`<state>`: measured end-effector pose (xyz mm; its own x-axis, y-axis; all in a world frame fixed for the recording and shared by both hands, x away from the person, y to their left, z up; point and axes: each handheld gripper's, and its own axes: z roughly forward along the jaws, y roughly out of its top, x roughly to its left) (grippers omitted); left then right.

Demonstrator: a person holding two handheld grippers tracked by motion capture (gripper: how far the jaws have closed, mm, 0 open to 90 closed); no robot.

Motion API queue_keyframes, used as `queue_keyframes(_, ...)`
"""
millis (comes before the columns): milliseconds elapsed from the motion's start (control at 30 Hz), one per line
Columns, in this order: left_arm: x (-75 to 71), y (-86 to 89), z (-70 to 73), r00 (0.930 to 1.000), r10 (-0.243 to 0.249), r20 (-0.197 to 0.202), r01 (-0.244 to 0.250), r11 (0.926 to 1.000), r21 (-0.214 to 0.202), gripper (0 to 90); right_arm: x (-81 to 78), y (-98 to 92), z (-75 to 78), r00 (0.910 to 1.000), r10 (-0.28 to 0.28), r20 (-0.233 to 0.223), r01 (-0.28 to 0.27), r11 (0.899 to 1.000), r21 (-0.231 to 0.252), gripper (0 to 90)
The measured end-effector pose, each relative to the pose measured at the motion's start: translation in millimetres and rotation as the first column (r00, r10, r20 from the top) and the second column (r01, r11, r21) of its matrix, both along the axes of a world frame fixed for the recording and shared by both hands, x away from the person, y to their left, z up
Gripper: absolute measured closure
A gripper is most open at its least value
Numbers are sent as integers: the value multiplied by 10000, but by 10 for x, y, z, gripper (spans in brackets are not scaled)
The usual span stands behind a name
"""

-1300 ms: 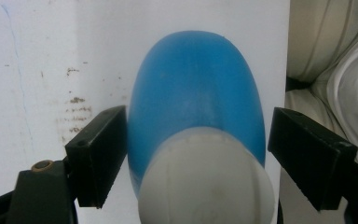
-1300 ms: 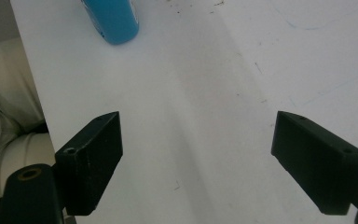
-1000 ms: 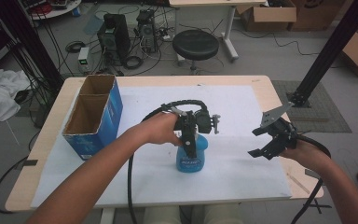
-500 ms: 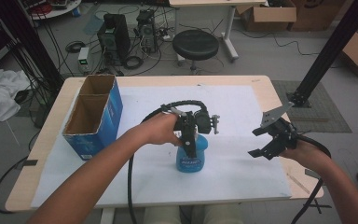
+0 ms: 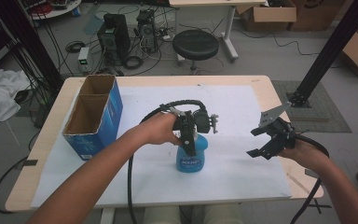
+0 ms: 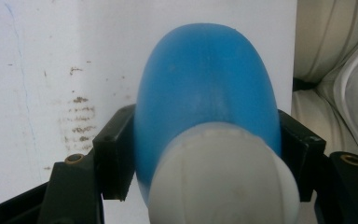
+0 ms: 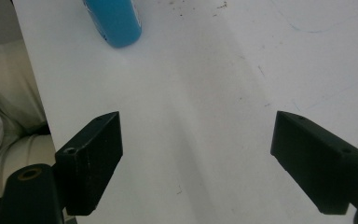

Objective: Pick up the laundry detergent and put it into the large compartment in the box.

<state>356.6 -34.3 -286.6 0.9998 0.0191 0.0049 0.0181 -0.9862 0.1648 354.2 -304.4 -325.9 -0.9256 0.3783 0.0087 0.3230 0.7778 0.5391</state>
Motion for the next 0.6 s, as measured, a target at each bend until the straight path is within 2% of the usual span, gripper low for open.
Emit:
queue_keyframes(167,-3,0,-4,10000,-53,-10,53,10000,3,371,-1,-1,-6,10000,2,-18,-2,10000,-3,164)
queue_keyframes(600,-11,1,2,9999,-146,23,146,9999,-47,377,-7,-10,-14,10000,43,1,-43,10000,20,168)
